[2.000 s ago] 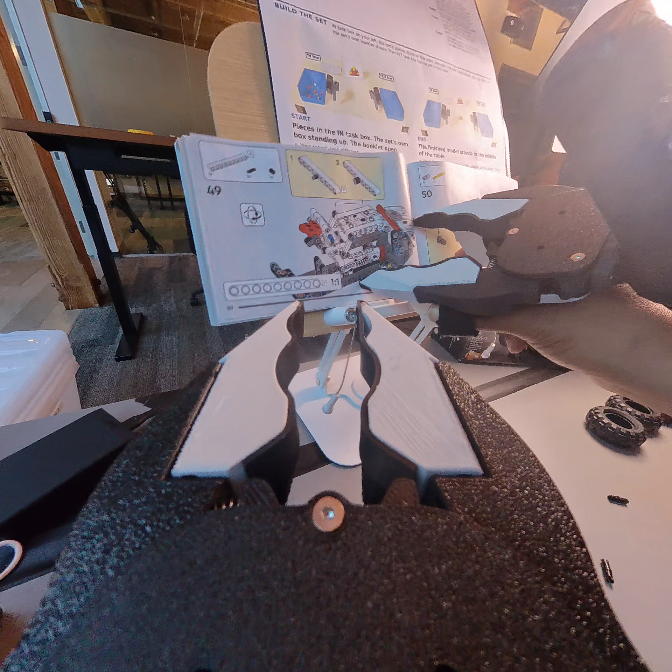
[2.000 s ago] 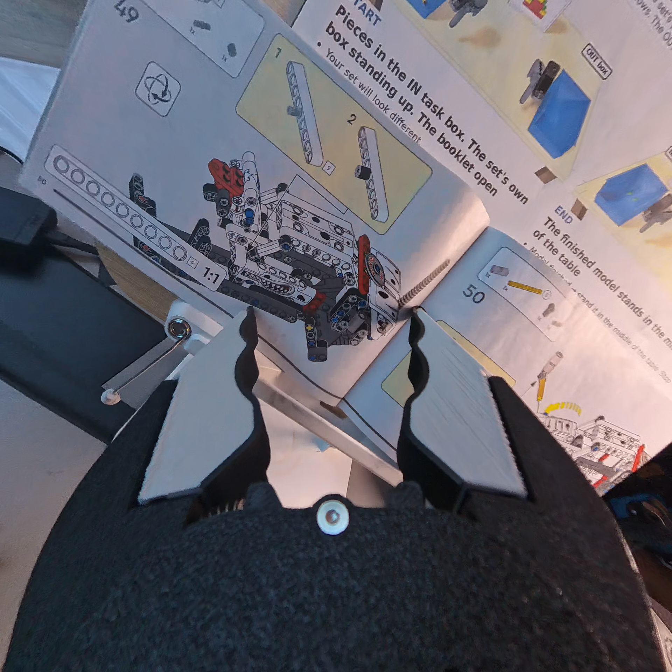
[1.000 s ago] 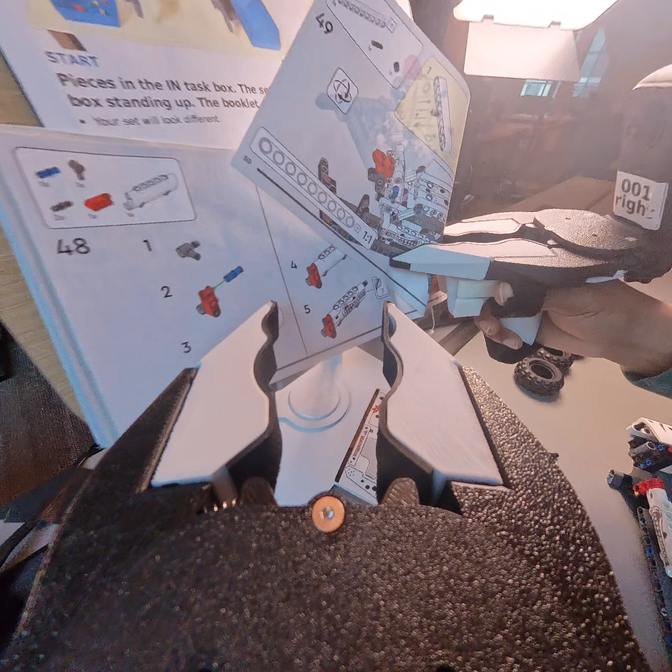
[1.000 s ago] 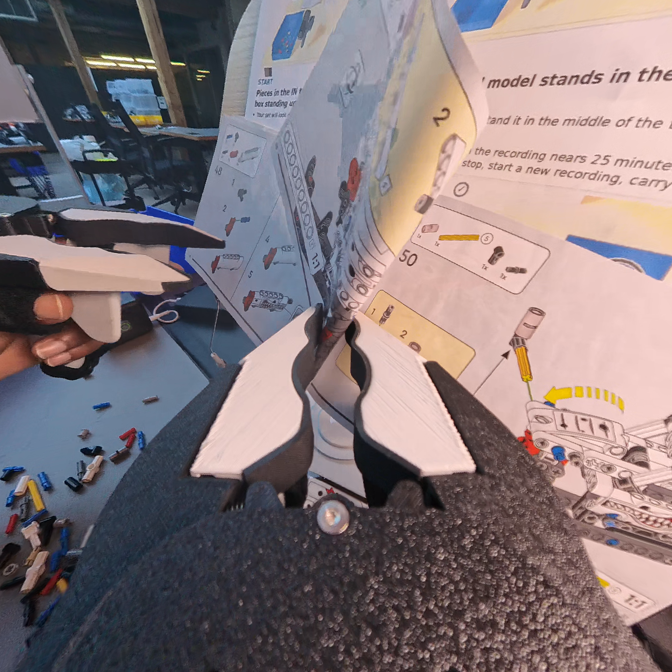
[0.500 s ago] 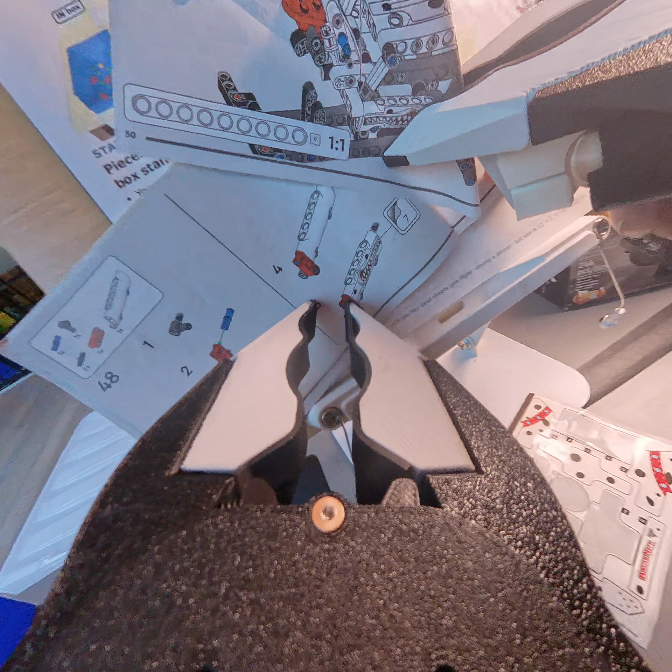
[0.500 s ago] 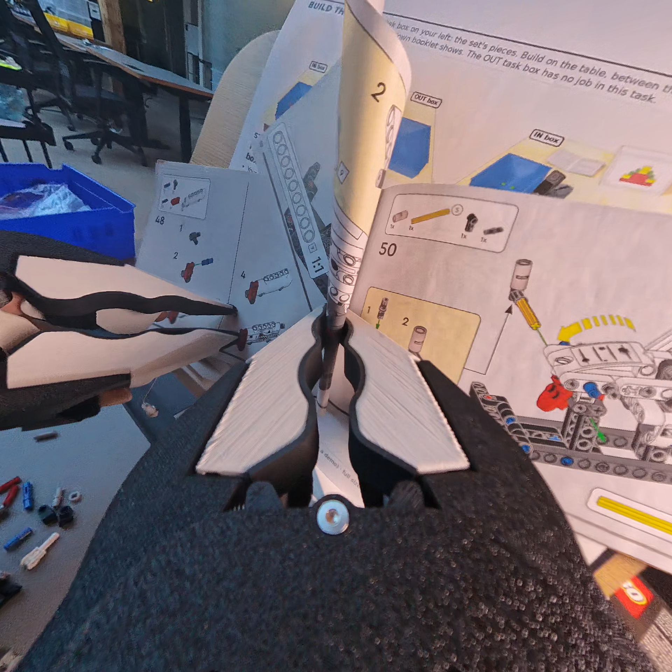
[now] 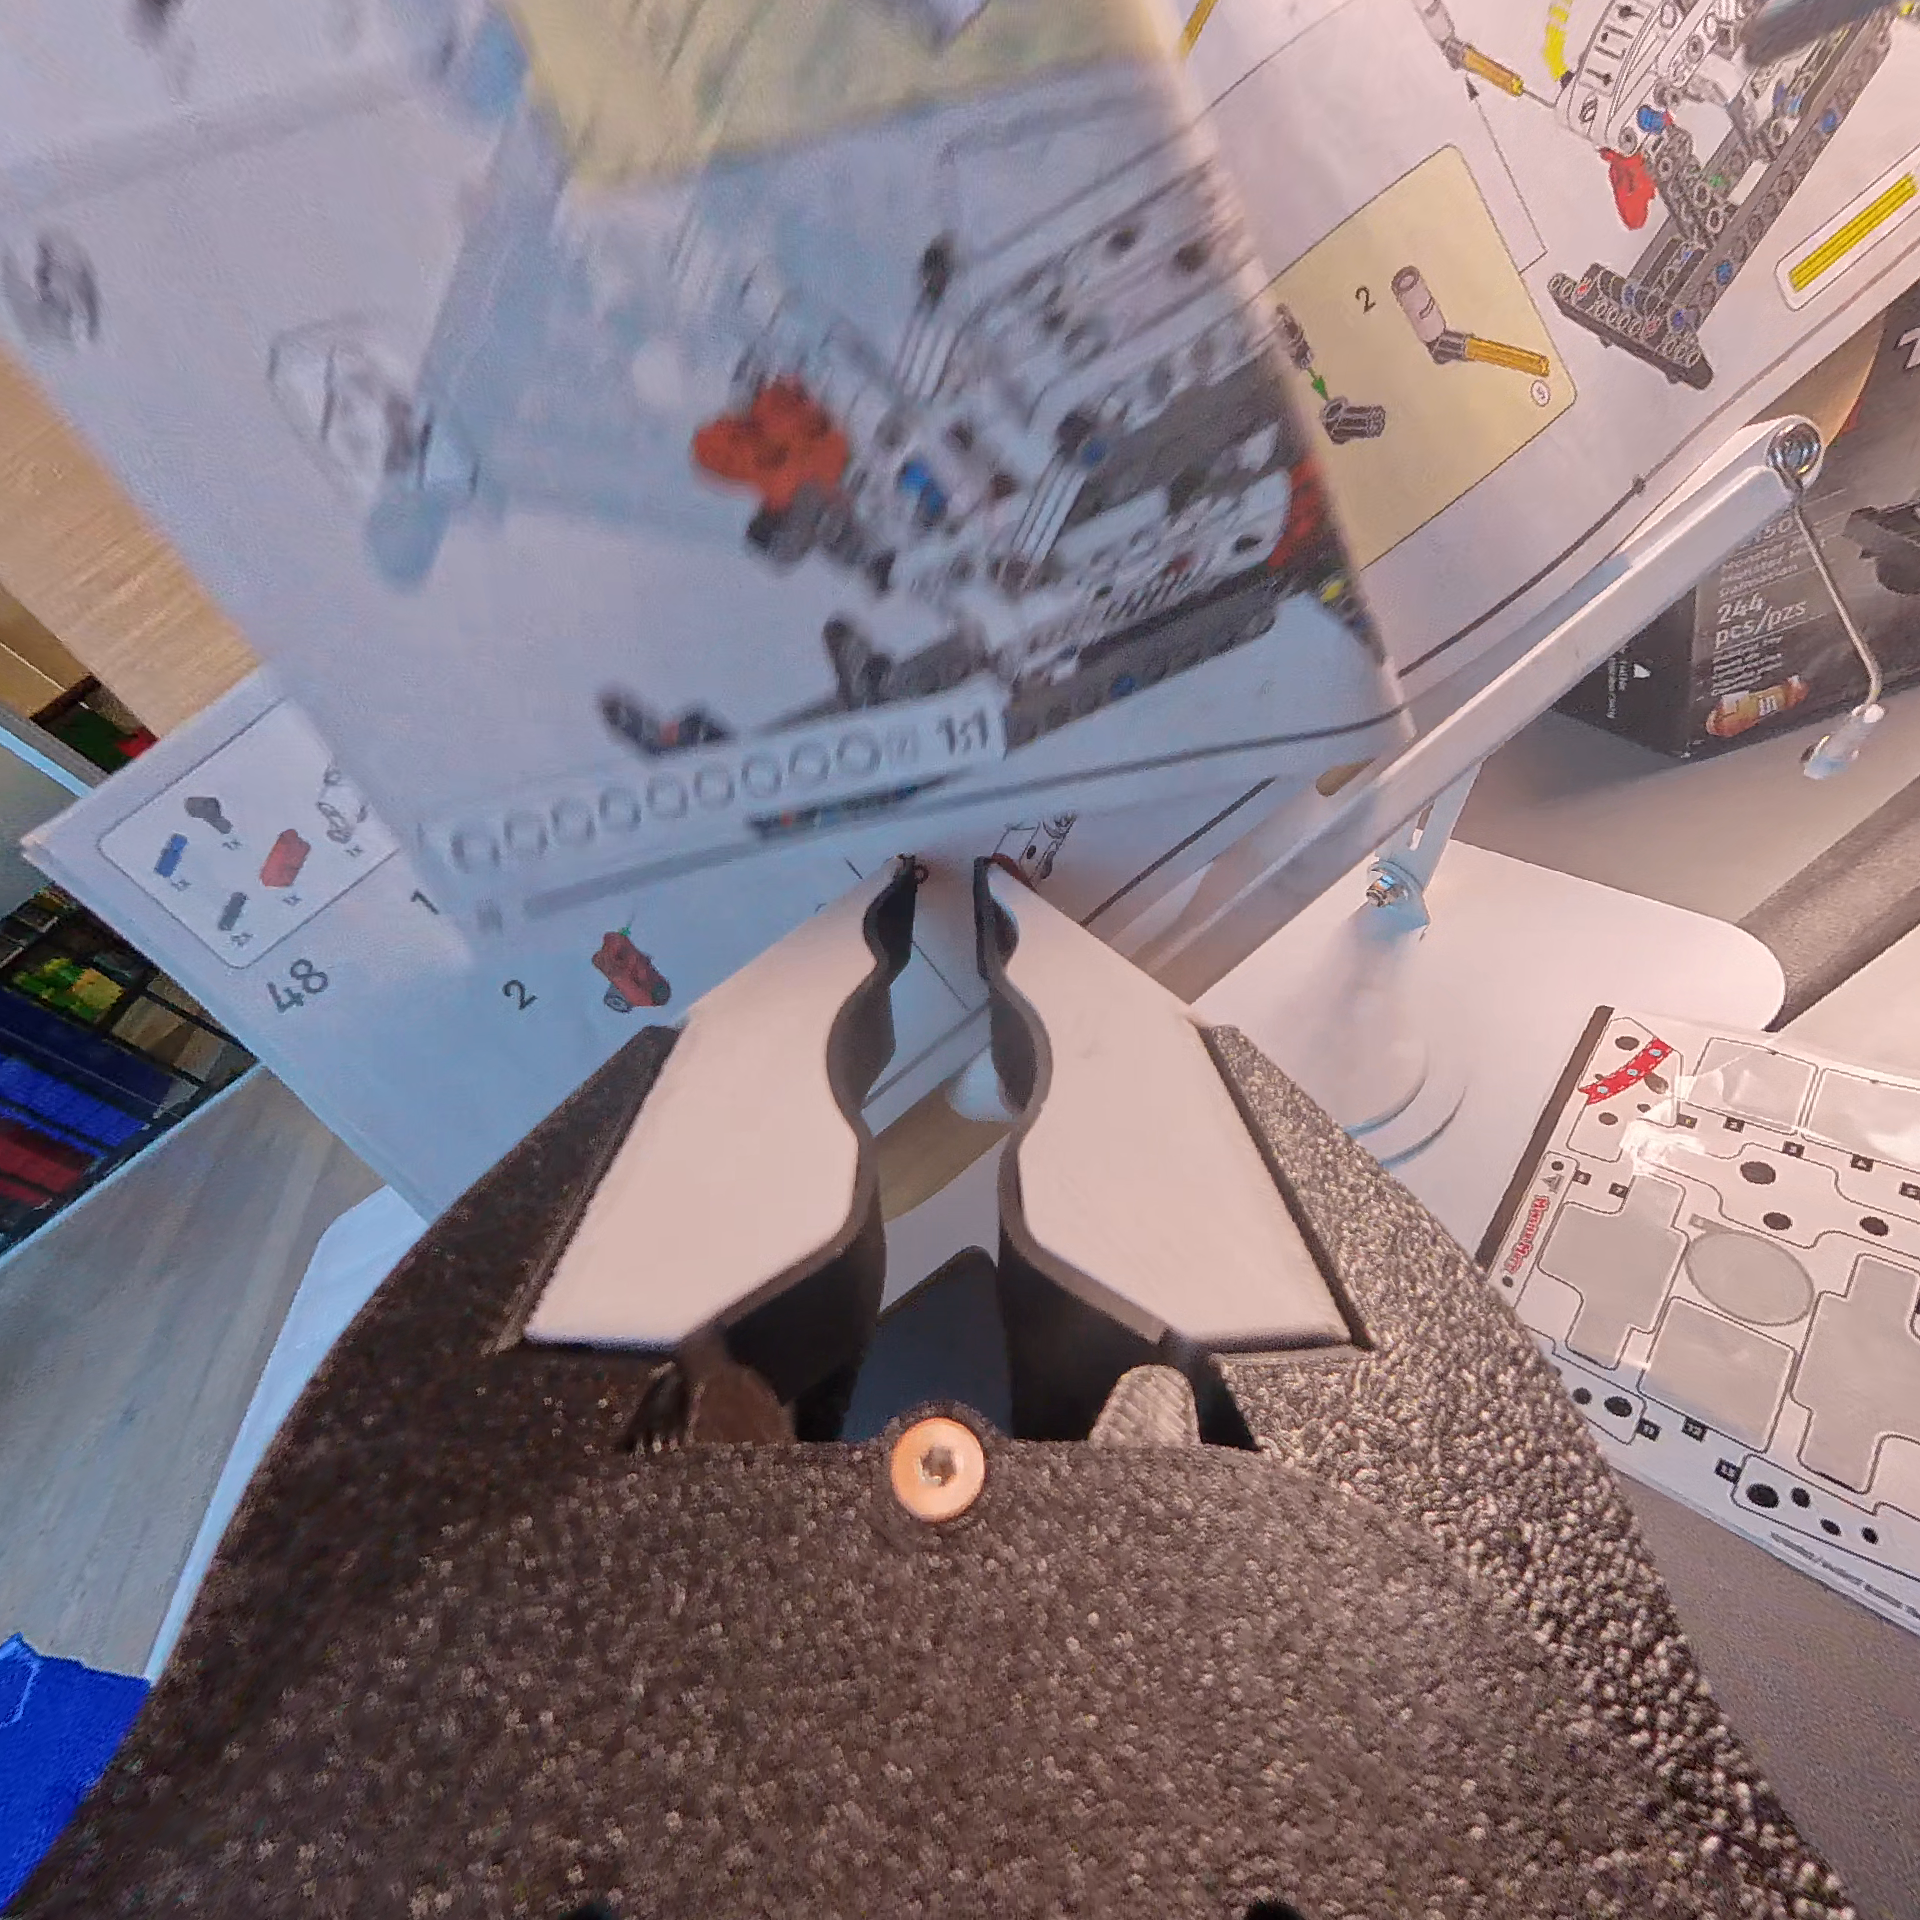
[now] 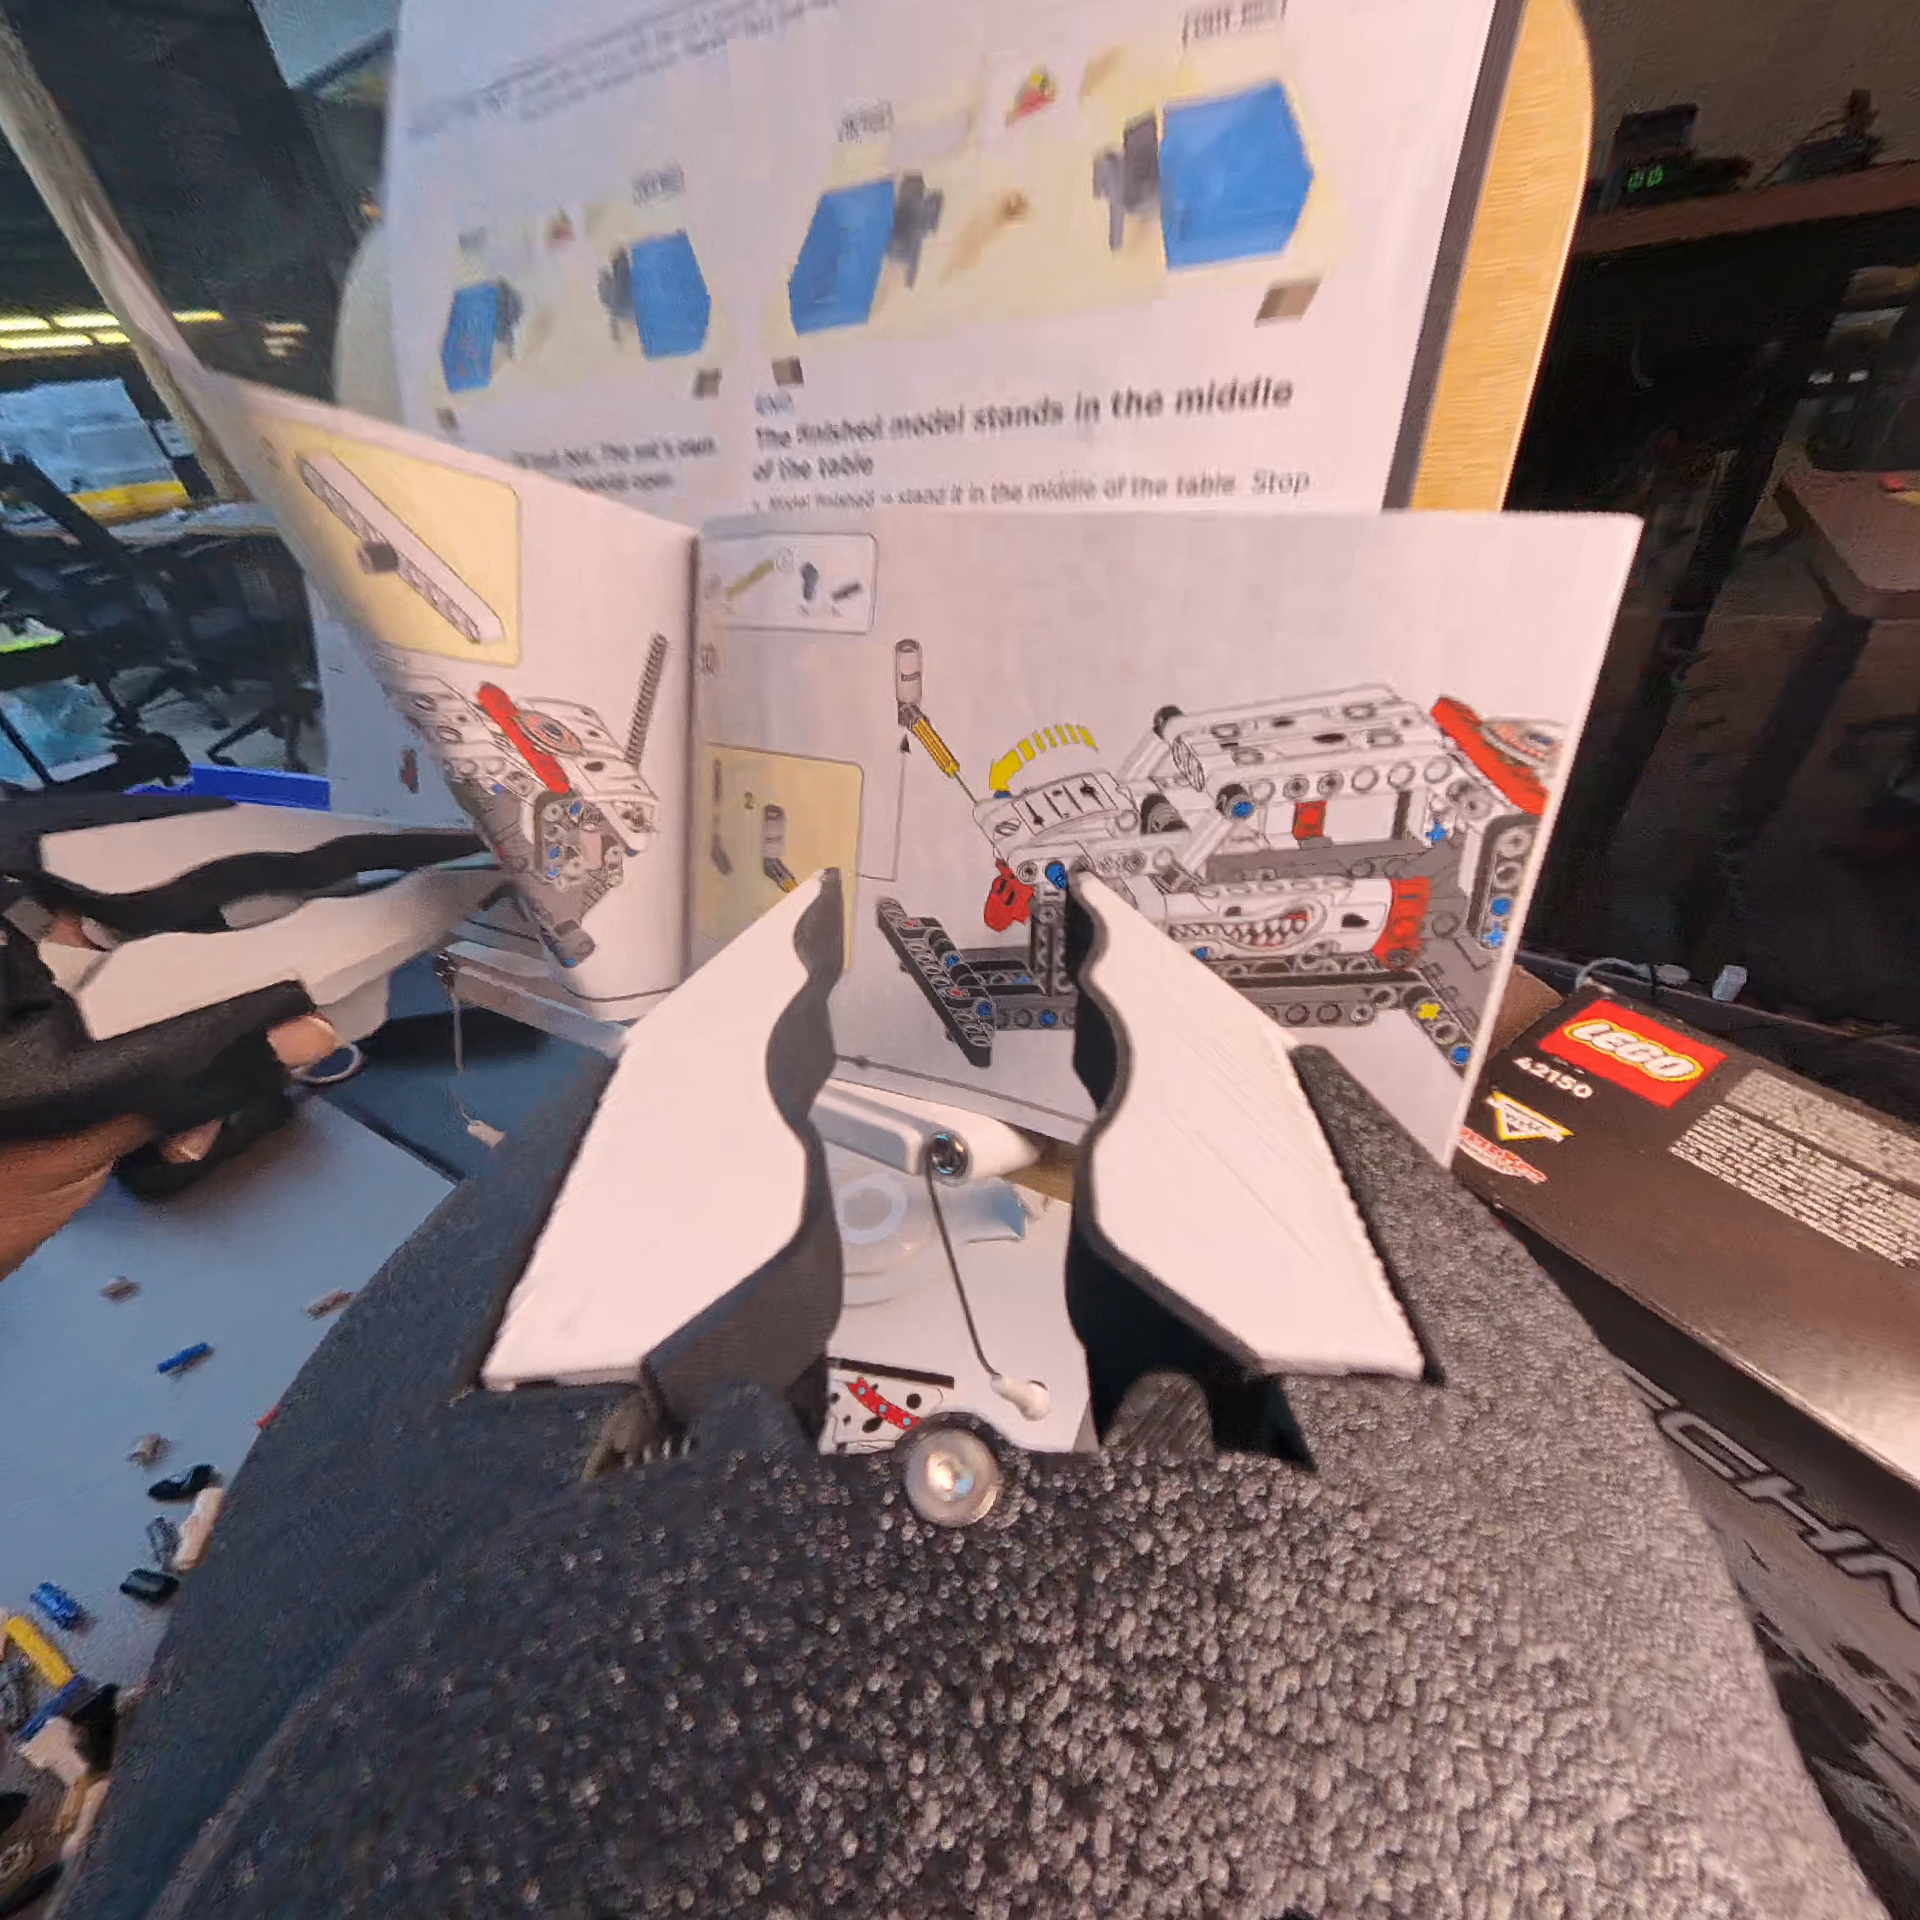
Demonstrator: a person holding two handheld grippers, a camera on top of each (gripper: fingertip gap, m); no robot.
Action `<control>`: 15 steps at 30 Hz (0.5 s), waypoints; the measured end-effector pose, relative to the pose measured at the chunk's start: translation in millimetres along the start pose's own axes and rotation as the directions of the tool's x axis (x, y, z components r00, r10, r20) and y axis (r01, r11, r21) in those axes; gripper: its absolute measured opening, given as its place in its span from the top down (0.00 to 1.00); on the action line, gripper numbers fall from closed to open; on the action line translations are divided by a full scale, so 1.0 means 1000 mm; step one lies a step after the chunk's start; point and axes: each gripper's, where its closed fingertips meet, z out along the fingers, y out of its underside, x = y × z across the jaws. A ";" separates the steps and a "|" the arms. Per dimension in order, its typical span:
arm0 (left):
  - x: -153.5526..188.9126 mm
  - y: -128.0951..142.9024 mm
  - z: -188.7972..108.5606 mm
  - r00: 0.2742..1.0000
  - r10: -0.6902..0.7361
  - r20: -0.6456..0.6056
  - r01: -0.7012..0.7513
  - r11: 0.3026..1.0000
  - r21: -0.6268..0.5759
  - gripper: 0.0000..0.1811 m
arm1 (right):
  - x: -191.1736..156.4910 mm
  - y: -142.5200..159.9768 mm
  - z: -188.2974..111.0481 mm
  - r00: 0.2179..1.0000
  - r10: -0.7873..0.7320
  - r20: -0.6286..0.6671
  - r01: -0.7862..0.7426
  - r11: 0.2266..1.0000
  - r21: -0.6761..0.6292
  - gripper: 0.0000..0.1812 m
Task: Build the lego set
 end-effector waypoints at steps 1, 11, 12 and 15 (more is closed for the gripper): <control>0.000 0.000 0.000 1.000 -0.014 -0.006 0.014 1.000 -0.003 0.94 | -0.012 -0.010 -0.008 0.999 -0.027 0.020 0.027 0.999 0.035 0.72; 0.009 -0.029 -0.002 0.940 -0.301 -0.162 0.314 0.947 0.064 0.90 | -0.087 0.030 0.044 0.726 -0.675 -0.133 0.663 0.738 -0.125 0.52; 0.012 -0.033 -0.003 0.939 -0.293 -0.181 0.310 0.948 0.071 0.89 | -0.080 0.028 0.051 0.703 -0.690 -0.174 0.675 0.724 -0.147 0.52; 0.013 -0.043 -0.010 0.947 -0.251 -0.199 0.276 0.955 0.110 0.86 | -0.061 0.016 0.053 0.720 -0.640 -0.268 0.627 0.766 -0.142 0.53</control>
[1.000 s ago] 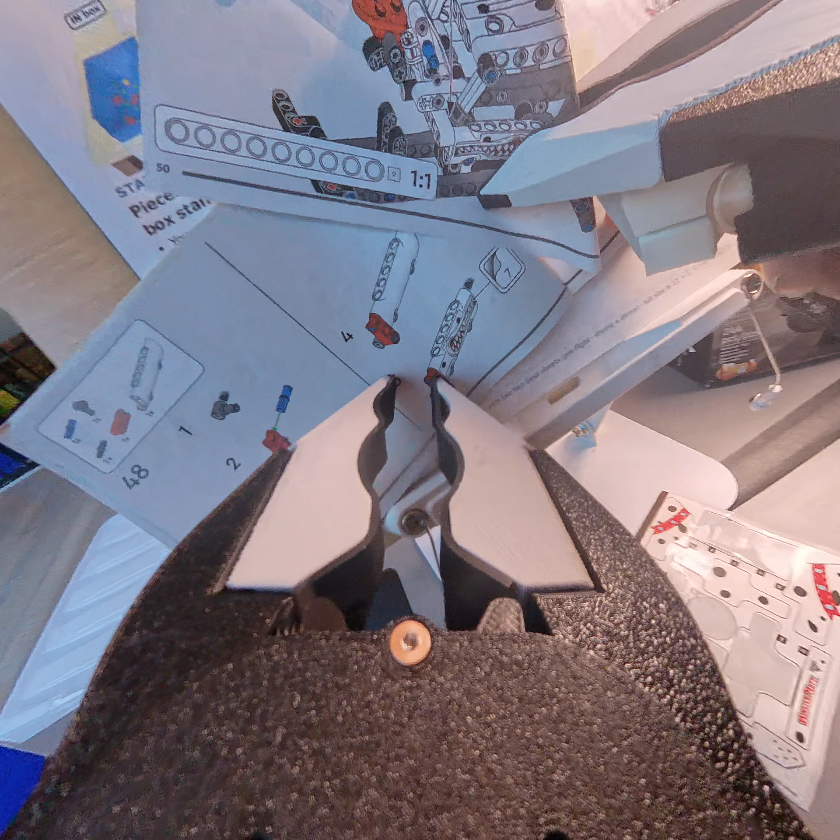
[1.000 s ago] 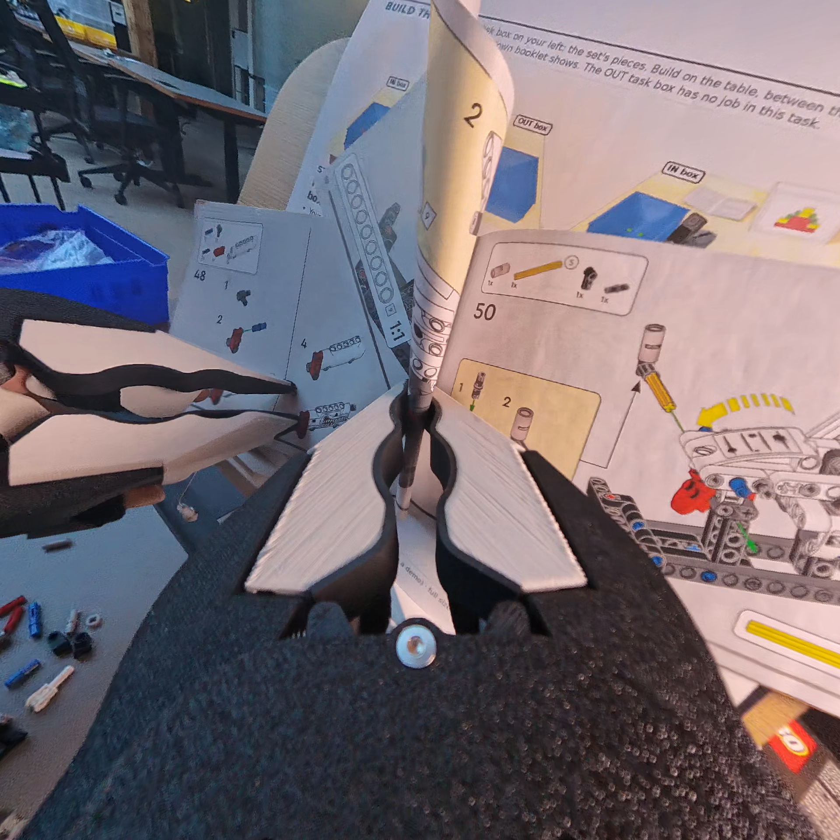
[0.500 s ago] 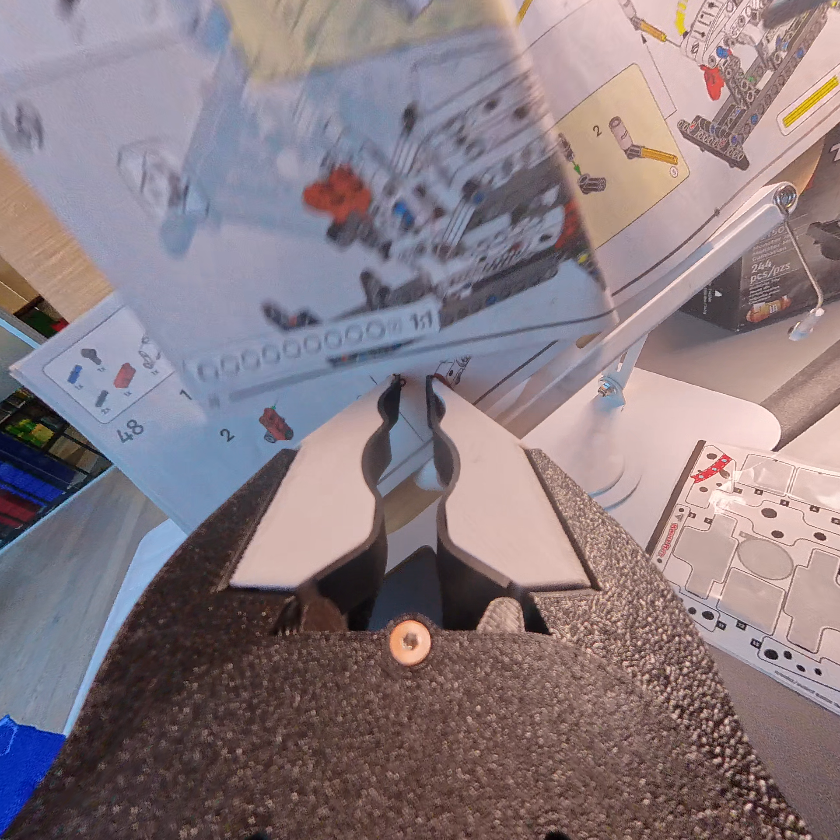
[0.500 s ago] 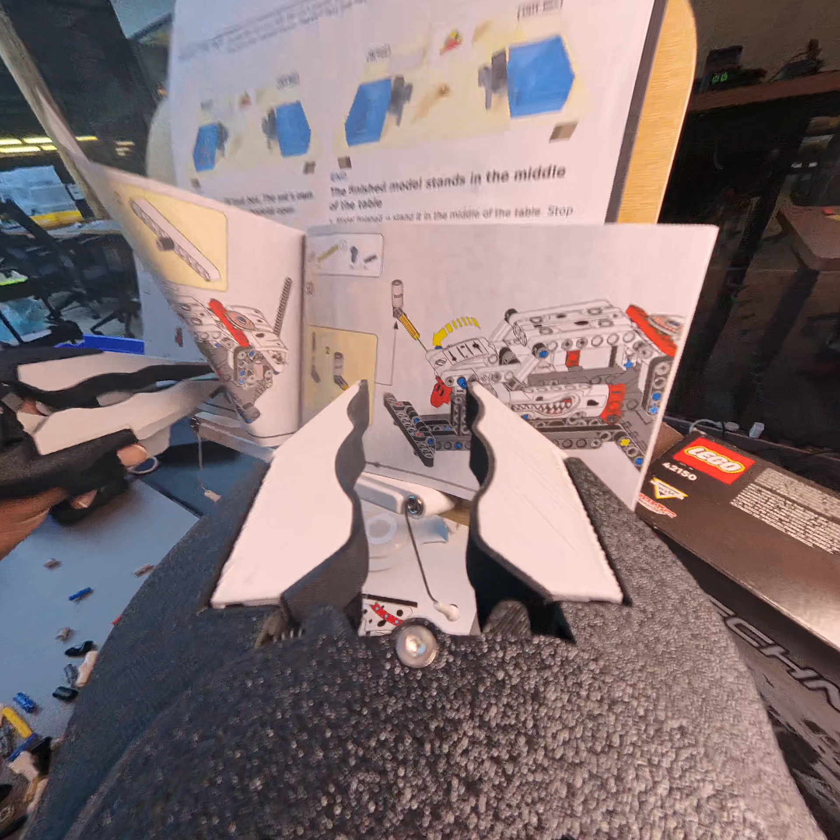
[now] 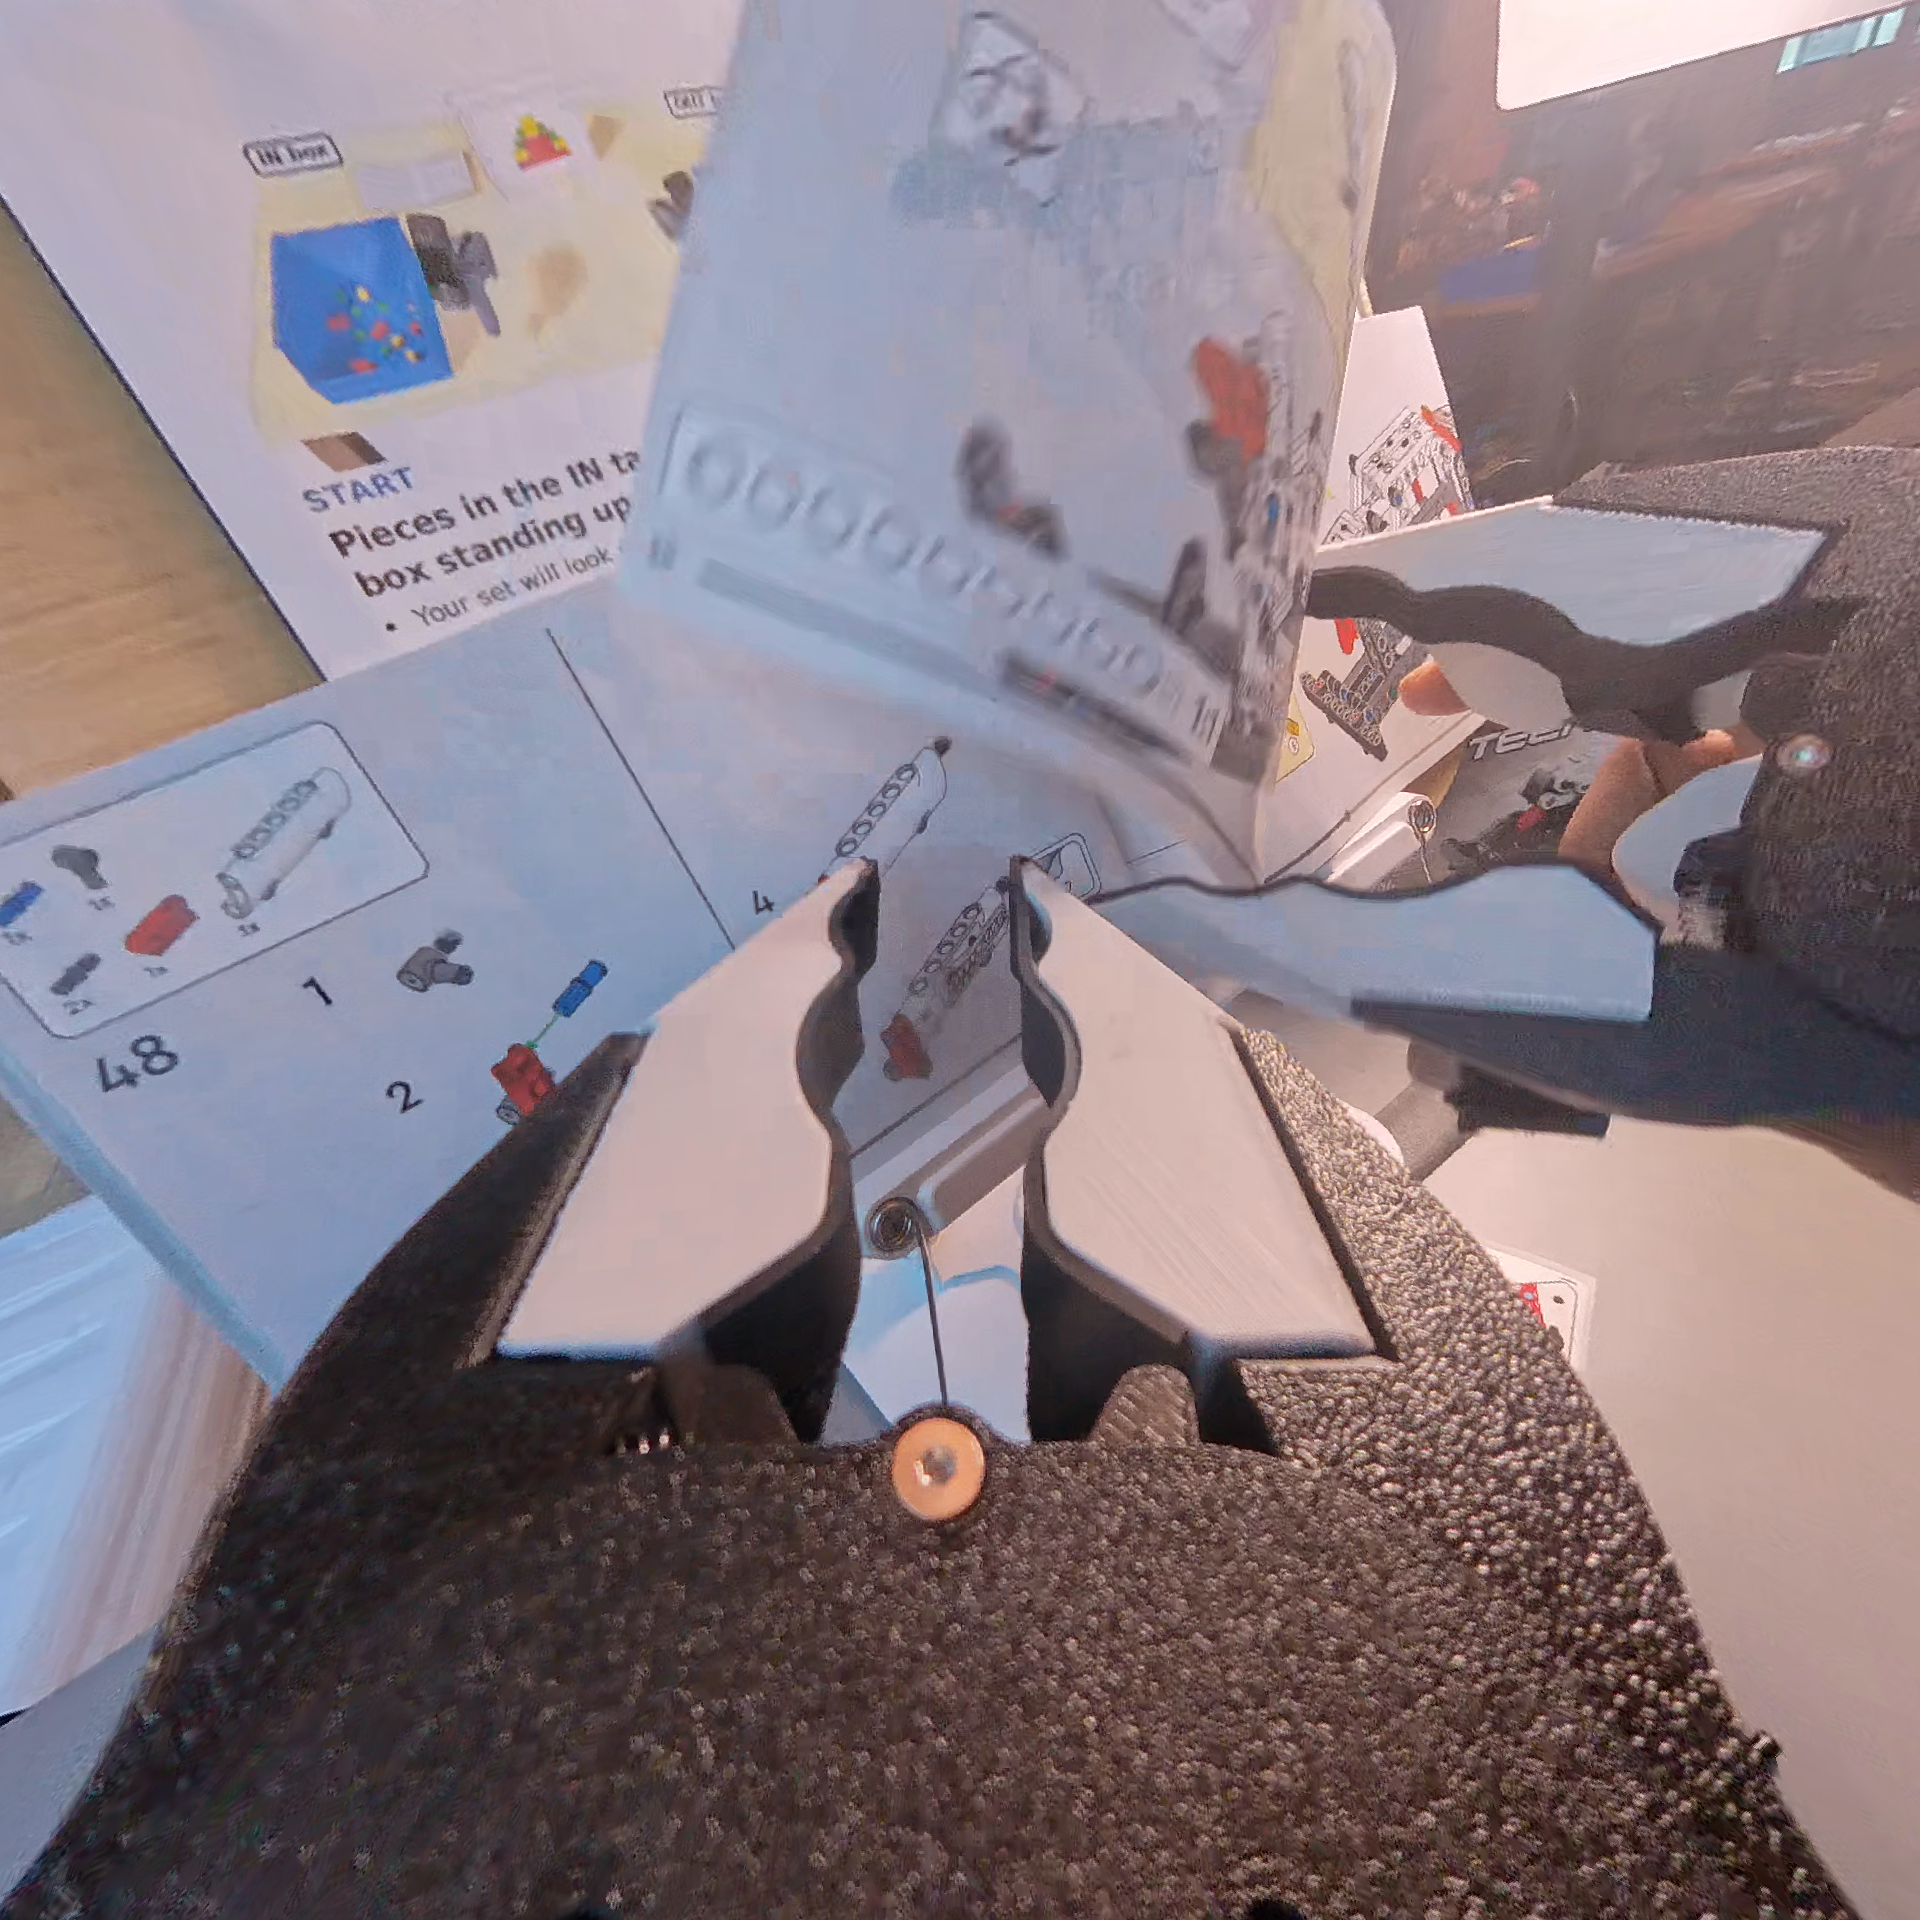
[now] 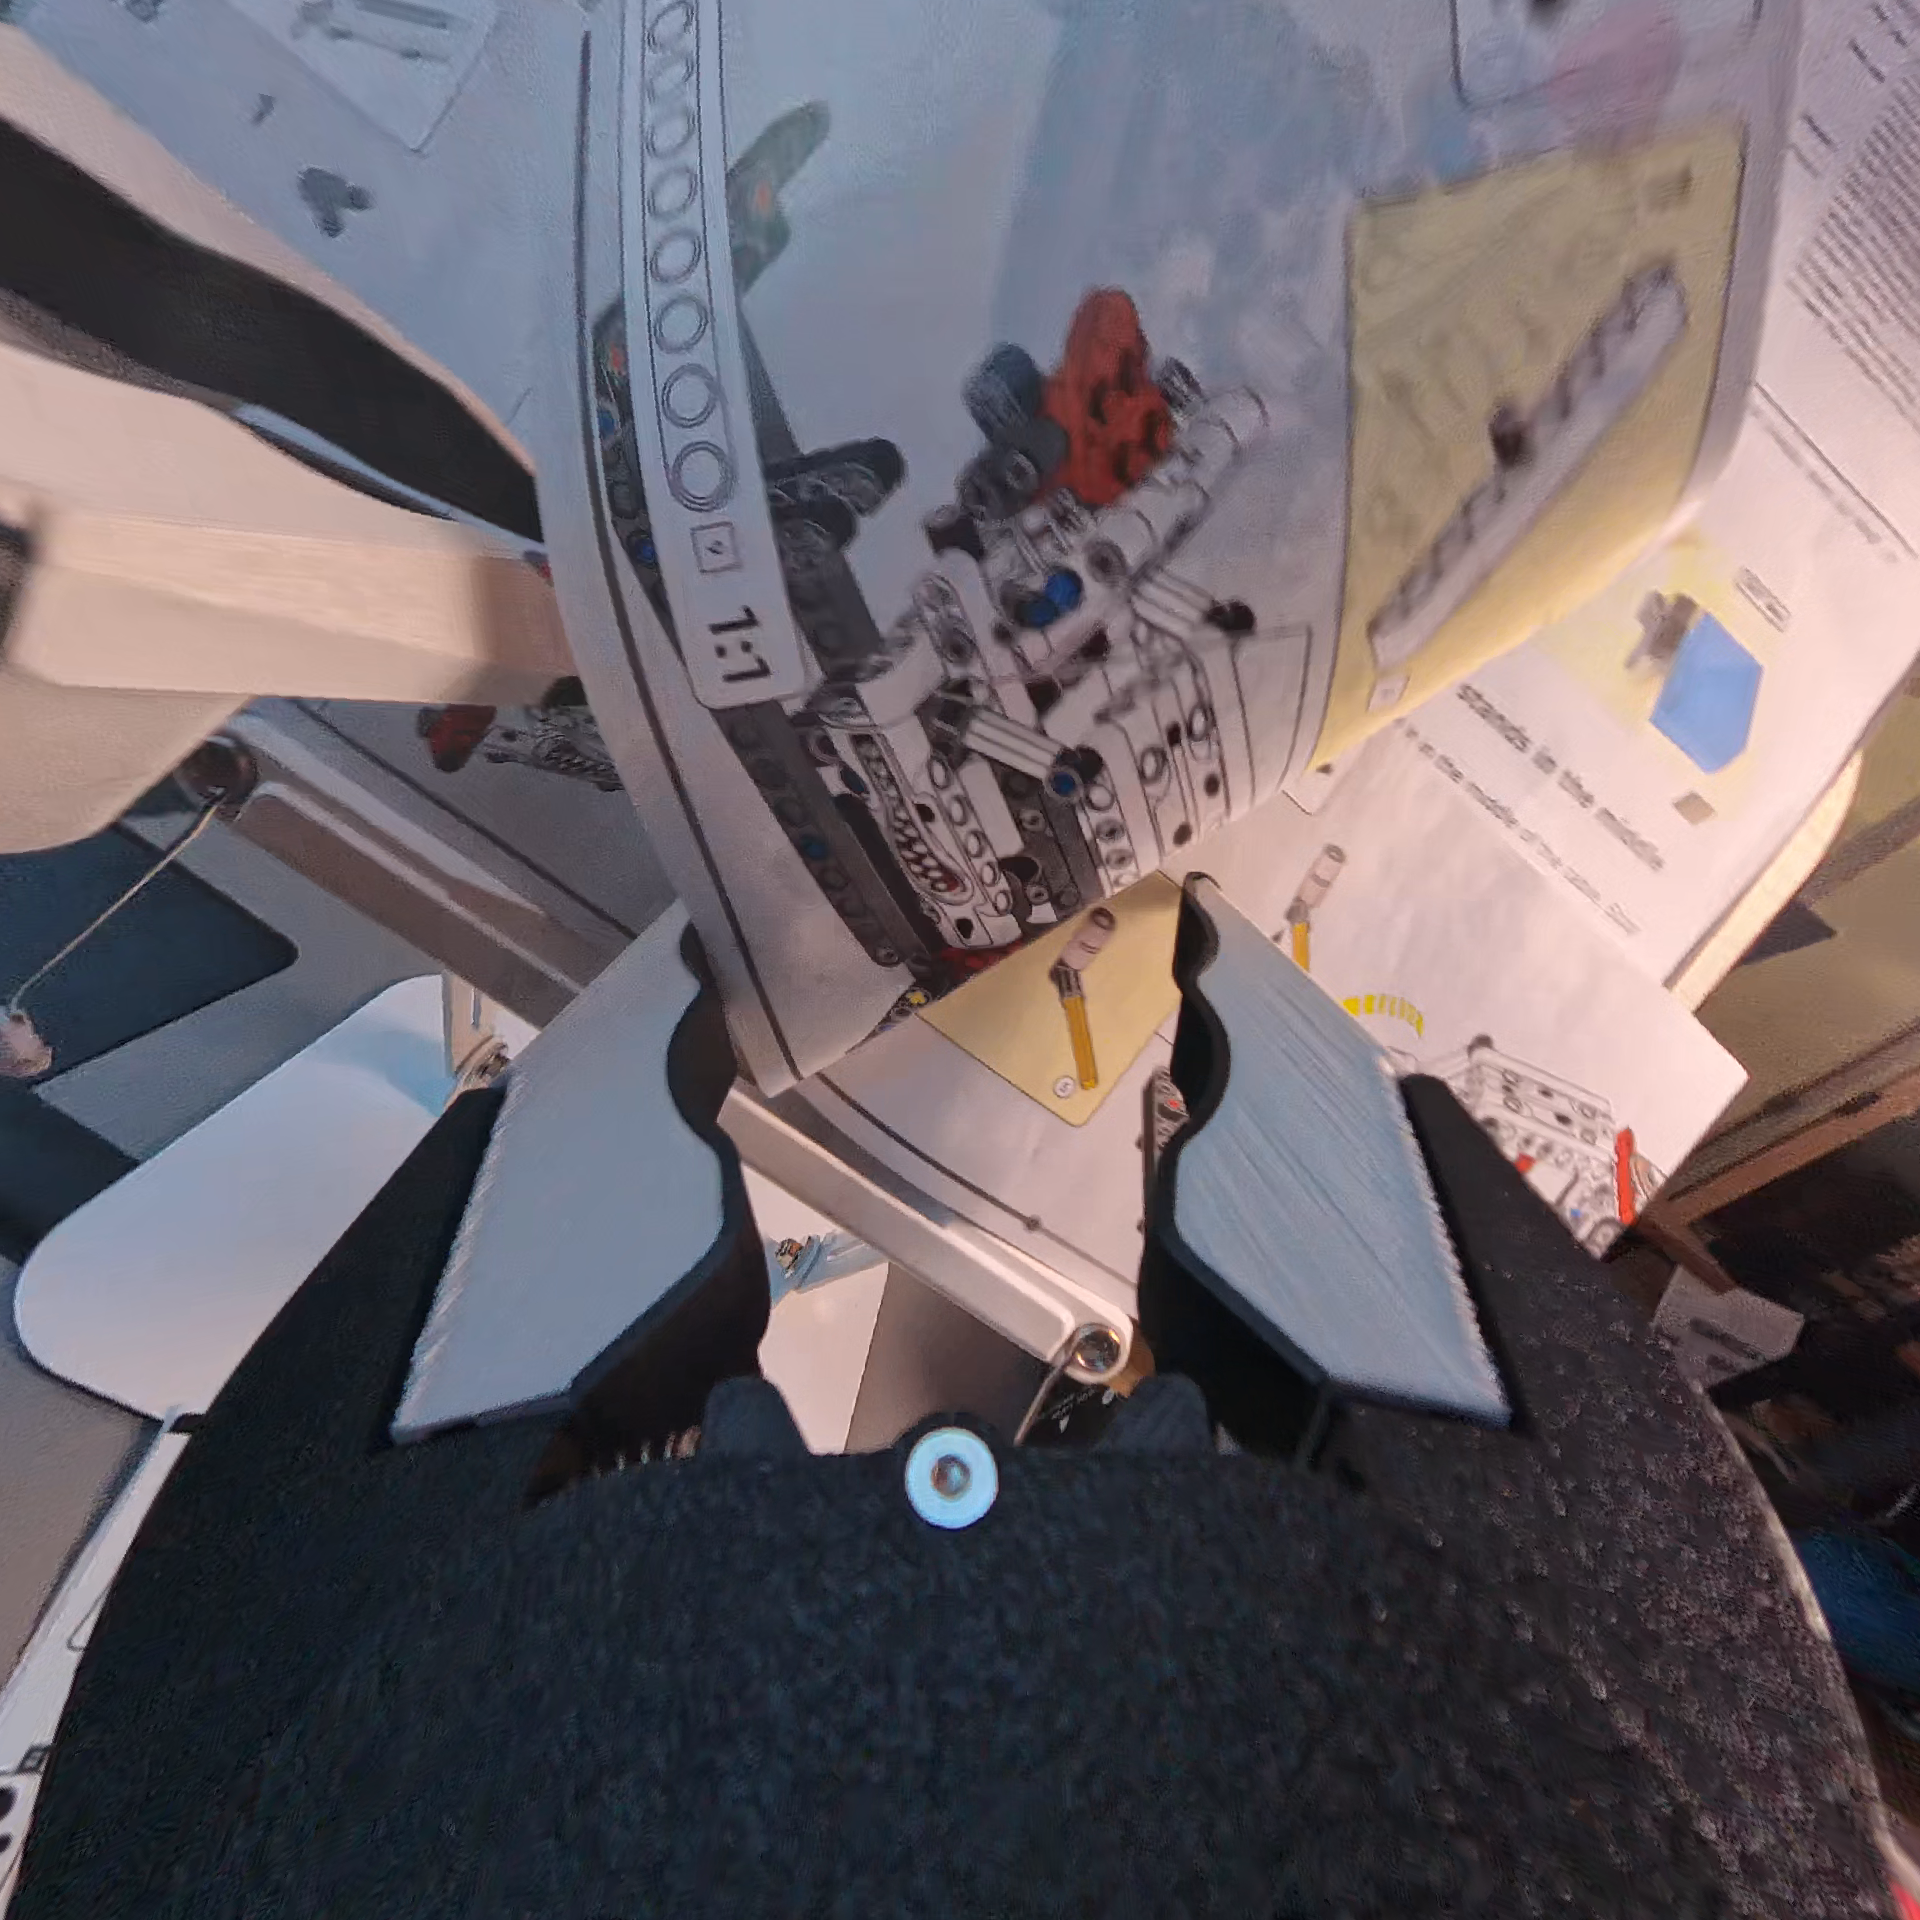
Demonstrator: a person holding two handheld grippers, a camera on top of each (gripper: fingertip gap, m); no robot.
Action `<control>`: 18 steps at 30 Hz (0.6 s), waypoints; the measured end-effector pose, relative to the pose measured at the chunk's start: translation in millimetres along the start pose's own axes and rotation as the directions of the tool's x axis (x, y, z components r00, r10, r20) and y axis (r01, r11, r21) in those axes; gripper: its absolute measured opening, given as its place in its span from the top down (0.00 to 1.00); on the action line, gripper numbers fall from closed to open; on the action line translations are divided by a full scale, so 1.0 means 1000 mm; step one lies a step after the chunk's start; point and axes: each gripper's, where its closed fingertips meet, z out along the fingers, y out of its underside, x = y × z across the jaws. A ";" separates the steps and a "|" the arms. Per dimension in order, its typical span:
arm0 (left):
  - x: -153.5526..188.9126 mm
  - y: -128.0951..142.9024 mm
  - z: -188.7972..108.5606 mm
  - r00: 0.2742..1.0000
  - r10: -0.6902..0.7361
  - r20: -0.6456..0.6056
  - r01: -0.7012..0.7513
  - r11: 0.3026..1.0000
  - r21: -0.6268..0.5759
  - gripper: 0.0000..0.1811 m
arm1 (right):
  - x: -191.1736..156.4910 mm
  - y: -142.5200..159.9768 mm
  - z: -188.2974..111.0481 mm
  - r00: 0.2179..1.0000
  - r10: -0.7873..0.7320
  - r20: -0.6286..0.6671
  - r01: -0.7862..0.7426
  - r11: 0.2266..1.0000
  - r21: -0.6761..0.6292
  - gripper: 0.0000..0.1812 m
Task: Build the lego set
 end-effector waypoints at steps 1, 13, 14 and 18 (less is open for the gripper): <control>0.000 -0.002 -0.002 1.000 0.014 -0.004 -0.014 1.000 0.007 0.86 | 0.008 0.002 -0.002 0.999 0.048 -0.012 -0.048 0.999 0.005 0.55; -0.008 0.027 0.004 0.994 0.096 0.044 -0.092 0.991 -0.101 0.85 | 0.121 0.074 -0.038 0.835 0.547 -0.066 -0.549 0.836 -0.018 0.70; -0.008 0.027 0.004 0.994 0.097 0.044 -0.092 0.991 -0.102 0.85 | 0.123 0.079 -0.038 0.825 0.562 -0.053 -0.564 0.825 -0.030 0.71; -0.009 0.029 0.003 0.994 0.099 0.043 -0.094 0.990 -0.109 0.85 | 0.120 0.090 -0.034 0.812 0.583 0.036 -0.579 0.812 -0.074 0.85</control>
